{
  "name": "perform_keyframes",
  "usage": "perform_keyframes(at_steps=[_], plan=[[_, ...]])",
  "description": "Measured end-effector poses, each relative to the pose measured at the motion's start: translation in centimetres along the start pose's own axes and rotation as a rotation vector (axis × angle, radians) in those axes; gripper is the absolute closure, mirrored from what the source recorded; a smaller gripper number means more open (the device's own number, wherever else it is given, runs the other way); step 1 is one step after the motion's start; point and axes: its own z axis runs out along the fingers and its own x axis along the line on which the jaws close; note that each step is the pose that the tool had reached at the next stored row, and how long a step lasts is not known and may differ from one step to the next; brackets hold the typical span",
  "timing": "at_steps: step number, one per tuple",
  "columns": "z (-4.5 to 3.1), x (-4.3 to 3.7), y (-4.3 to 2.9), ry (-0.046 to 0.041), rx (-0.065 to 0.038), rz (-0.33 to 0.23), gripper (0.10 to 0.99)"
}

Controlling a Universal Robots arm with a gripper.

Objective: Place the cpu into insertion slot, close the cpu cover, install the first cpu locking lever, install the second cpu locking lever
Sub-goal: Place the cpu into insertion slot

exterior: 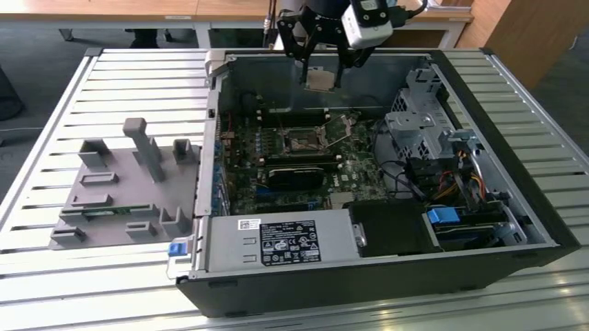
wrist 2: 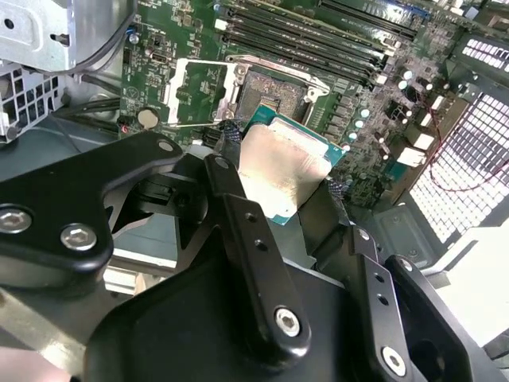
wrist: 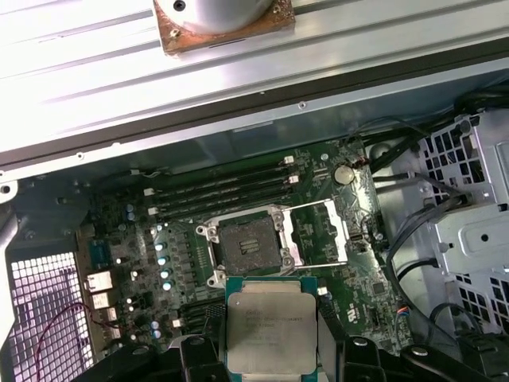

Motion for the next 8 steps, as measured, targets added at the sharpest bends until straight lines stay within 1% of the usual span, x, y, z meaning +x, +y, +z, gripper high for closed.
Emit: perform_keyframes(at_steps=[8], plan=[[0.00, 0.00, 0.00, -0.0020, 0.000, 0.023, 0.545]])
